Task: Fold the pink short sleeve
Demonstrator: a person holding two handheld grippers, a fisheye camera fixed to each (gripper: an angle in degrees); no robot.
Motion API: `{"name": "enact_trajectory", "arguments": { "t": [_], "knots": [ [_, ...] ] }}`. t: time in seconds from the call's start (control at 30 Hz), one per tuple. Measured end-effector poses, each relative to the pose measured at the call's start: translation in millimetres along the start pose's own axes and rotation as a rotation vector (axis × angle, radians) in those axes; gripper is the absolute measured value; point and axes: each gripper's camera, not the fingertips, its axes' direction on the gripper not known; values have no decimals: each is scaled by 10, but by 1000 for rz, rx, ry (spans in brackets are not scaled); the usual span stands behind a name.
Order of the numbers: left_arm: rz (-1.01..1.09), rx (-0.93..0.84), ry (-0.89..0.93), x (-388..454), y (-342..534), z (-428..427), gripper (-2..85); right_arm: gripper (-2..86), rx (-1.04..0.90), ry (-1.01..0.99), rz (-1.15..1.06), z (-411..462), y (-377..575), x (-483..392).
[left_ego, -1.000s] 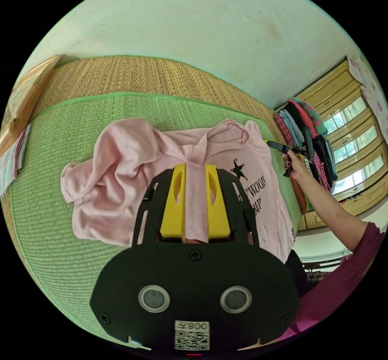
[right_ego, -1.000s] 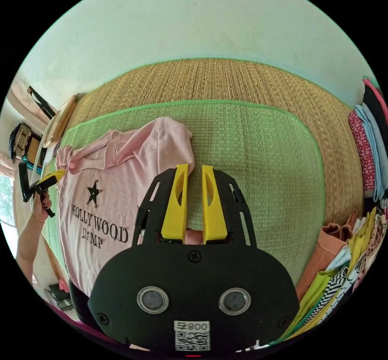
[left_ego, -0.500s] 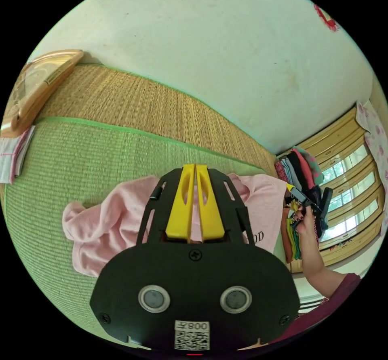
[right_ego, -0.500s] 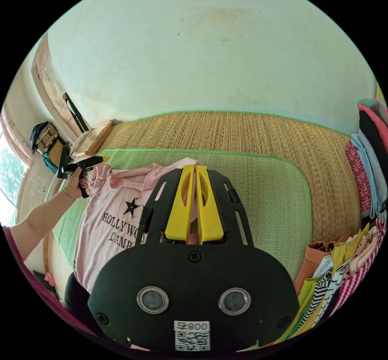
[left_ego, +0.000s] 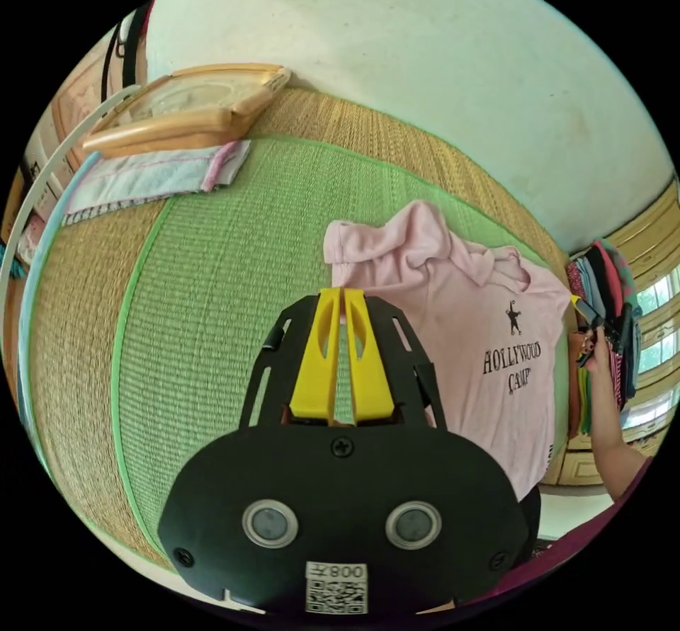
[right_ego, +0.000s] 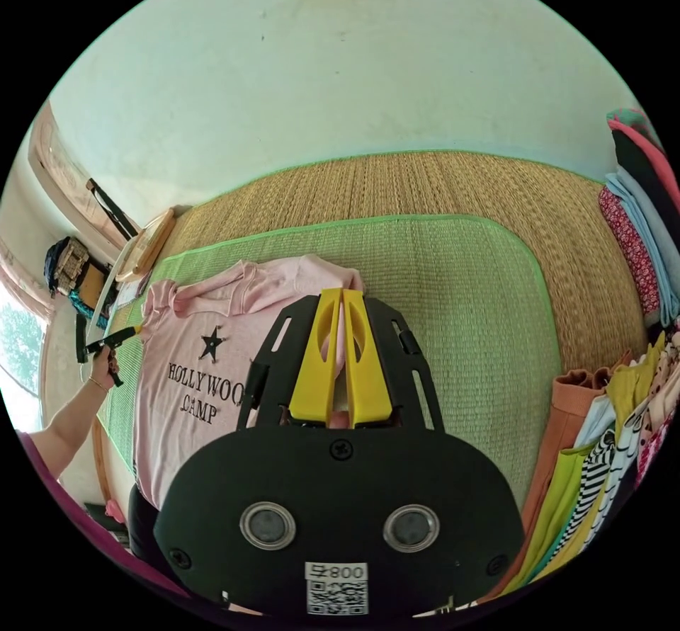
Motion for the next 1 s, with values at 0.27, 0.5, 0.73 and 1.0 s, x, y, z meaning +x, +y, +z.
{"name": "enact_trajectory", "arguments": {
  "t": [0.27, 0.5, 0.73, 1.0],
  "knots": [
    [43, 168, -15, 582, 279, -232, 67, -4, -28, 4, 16, 117, 72, -152],
    [444, 28, 42, 2107, -82, 495, 91, -4, -37, 12, -8, 147, 83, -432],
    [548, -38, -213, 2644, -392, 930, 31, -3, -27, 13, -39, 31, 80, -652],
    [337, -16, -99, 2594, -1065, 962, 15, -2, -60, 43, 29, -6, 176, -739]
  ]
}}
